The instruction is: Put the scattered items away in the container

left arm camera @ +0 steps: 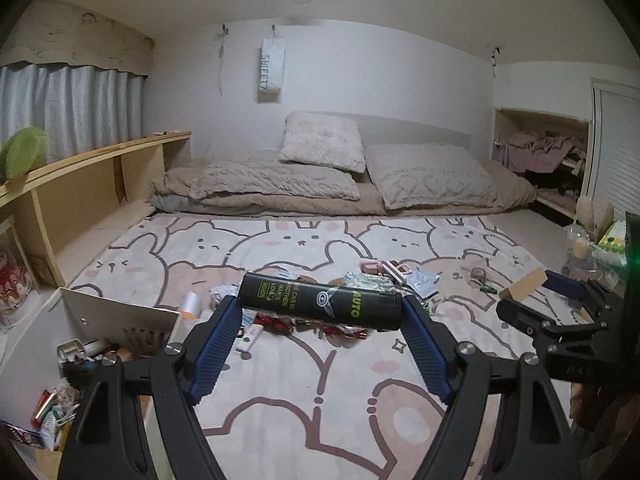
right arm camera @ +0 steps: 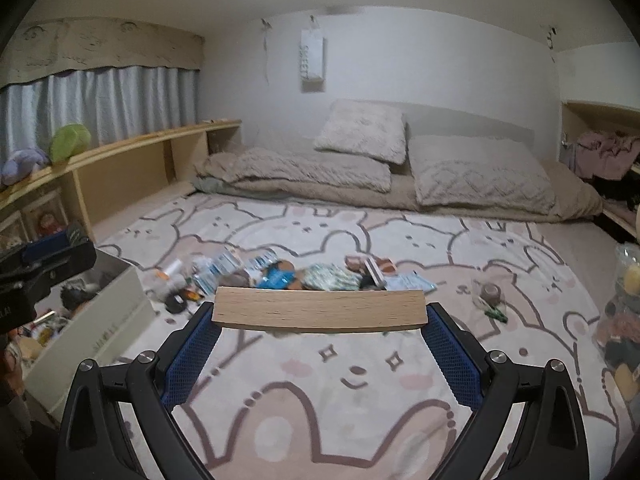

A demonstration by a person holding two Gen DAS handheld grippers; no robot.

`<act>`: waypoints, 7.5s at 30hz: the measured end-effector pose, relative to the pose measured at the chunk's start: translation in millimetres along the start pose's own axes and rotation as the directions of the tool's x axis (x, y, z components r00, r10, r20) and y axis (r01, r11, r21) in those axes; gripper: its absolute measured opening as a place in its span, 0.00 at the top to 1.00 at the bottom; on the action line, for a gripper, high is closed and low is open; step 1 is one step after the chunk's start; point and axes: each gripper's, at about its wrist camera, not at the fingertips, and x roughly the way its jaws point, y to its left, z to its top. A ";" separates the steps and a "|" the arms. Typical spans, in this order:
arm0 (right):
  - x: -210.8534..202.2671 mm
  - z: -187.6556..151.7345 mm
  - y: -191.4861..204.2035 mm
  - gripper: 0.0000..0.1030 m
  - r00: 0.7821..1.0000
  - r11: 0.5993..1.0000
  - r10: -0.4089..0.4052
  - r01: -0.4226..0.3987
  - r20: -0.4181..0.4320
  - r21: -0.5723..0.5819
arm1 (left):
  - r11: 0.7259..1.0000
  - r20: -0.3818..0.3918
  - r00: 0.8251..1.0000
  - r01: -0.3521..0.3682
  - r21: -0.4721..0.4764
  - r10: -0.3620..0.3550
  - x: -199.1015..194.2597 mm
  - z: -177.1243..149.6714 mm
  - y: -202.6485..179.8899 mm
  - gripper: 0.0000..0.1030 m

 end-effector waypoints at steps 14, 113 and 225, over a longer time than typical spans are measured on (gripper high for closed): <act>-25.5 38.4 65.7 0.03 0.992 0.991 0.099 -0.091 0.082 -0.097 | 0.992 0.080 0.989 -0.122 0.006 0.121 -57.1 15.7 56.1 0.22; 150.5 -14.4 356.4 0.00 0.840 0.329 0.054 -0.525 -0.540 -0.785 | 0.977 -0.501 0.850 -0.210 -0.034 0.165 28.8 -84.4 281.8 0.22; -24.5 5.1 166.2 0.00 0.893 0.865 0.445 -0.449 -0.071 -0.222 | 0.969 -0.049 0.982 -0.188 -0.161 0.182 -117.7 -61.4 142.5 0.00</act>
